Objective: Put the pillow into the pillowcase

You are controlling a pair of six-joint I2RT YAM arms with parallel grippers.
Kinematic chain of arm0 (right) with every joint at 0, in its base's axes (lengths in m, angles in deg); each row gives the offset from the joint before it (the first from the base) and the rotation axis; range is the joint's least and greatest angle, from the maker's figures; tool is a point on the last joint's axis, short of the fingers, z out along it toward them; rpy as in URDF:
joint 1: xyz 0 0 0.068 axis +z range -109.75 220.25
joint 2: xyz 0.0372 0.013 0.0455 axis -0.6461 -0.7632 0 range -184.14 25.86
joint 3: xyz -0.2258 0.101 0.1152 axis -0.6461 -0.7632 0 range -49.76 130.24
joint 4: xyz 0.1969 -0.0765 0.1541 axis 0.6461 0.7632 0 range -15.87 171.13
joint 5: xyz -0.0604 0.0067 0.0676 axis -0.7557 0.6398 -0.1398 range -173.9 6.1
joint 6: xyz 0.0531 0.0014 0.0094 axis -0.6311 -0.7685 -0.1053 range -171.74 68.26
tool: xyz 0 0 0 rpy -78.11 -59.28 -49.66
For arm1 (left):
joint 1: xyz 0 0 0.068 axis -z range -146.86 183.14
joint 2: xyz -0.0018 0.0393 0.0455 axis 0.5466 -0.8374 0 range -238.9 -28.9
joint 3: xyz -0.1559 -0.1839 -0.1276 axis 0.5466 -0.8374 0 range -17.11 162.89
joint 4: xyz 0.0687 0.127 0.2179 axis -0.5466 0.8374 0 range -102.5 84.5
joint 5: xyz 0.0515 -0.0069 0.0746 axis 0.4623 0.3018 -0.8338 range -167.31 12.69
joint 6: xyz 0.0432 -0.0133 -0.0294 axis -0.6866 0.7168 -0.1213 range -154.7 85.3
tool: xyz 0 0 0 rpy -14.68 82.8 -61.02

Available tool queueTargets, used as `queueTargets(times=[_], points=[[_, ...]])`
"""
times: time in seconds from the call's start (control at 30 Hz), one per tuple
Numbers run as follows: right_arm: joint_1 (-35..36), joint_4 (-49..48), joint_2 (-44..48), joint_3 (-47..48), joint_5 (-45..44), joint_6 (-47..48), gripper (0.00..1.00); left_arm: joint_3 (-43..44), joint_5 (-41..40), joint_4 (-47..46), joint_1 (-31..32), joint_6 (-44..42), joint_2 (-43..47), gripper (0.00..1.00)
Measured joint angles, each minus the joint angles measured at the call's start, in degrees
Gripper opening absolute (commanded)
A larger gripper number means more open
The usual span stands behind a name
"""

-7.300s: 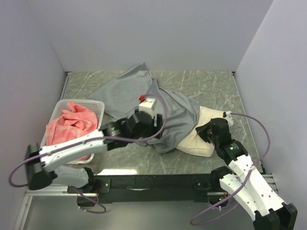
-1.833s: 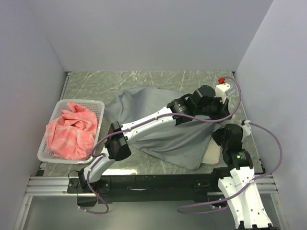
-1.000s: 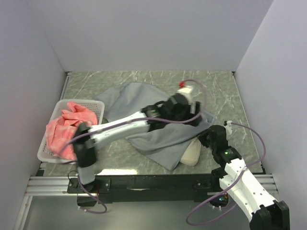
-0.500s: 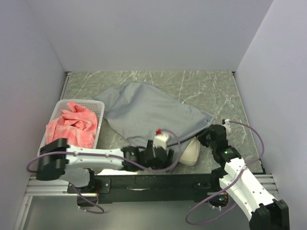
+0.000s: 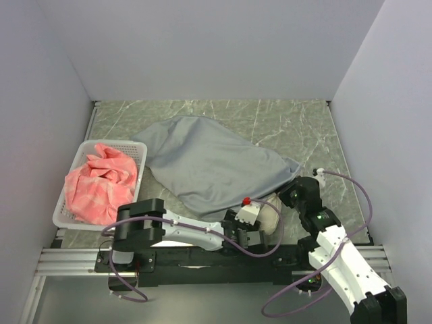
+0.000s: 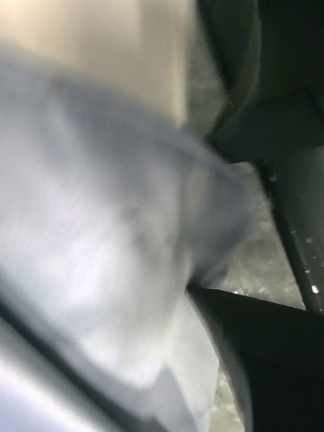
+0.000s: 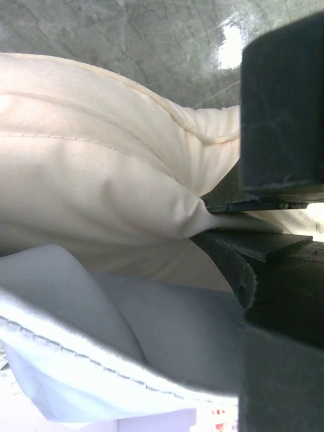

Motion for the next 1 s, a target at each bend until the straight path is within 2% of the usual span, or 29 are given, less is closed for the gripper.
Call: queueTargets(times=[0.03, 0.1, 0.13, 0.17, 0.3, 0.43, 0.63, 0.7, 0.73, 0.8, 0.93, 1.0], points=[[0.00, 0.24, 0.39, -0.02, 0.02, 0.00, 0.16, 0.52, -1.14, 1.07, 0.04, 1.20, -0.87, 0.19], [0.00, 0.46, 0.90, -0.11, 0.15, 0.00, 0.10, 1.66, -2.95, 3.21, 0.13, 1.88, -2.80, 0.03], [0.00, 0.50, 0.94, -0.15, 0.24, 0.00, 0.02, 1.88, -3.28, 3.21, 0.33, 1.01, -3.30, 0.01], [0.00, 0.55, 0.94, -0.20, 0.39, 0.02, 0.00, 1.88, -3.32, 2.19, 0.76, -1.16, -3.41, 0.01], [0.15, 0.57, 1.22, -0.50, 0.46, -0.22, 0.00, 1.18, 1.84, -5.99, 4.66, -12.00, -1.51, 0.01], [2.14, 0.90, 3.30, -1.66, 0.07, -1.31, 0.00, -1.55, 12.98, -16.20, 6.82, -23.41, 6.21, 0.01], [4.28, 2.54, 5.35, -1.33, -0.39, -1.95, 0.01, -3.08, 22.58, -25.33, 5.64, -29.70, 14.23, 0.01], [4.33, 4.09, 5.92, -0.46, -0.52, -1.66, 0.15, -5.46, 24.44, -27.04, 4.17, -29.66, 17.33, 0.01], [4.42, 4.83, 6.10, 0.20, -0.61, -1.29, 0.29, -6.56, 25.11, -27.47, 3.08, -29.42, 18.95, 0.01], [4.55, 5.99, 5.79, 1.75, -0.68, -0.22, 0.39, -7.56, 25.64, -27.36, -0.33, -28.96, 22.47, 0.01], [4.37, 7.98, 2.08, 8.09, -1.22, 3.85, 0.68, -7.37, 24.35, -25.88, -7.91, -27.23, 28.15, 0.01], [4.42, 8.33, -0.07, 12.35, -0.39, 6.12, 0.74, -6.86, 22.80, -24.06, -12.35, -25.68, 31.28, 0.01]])
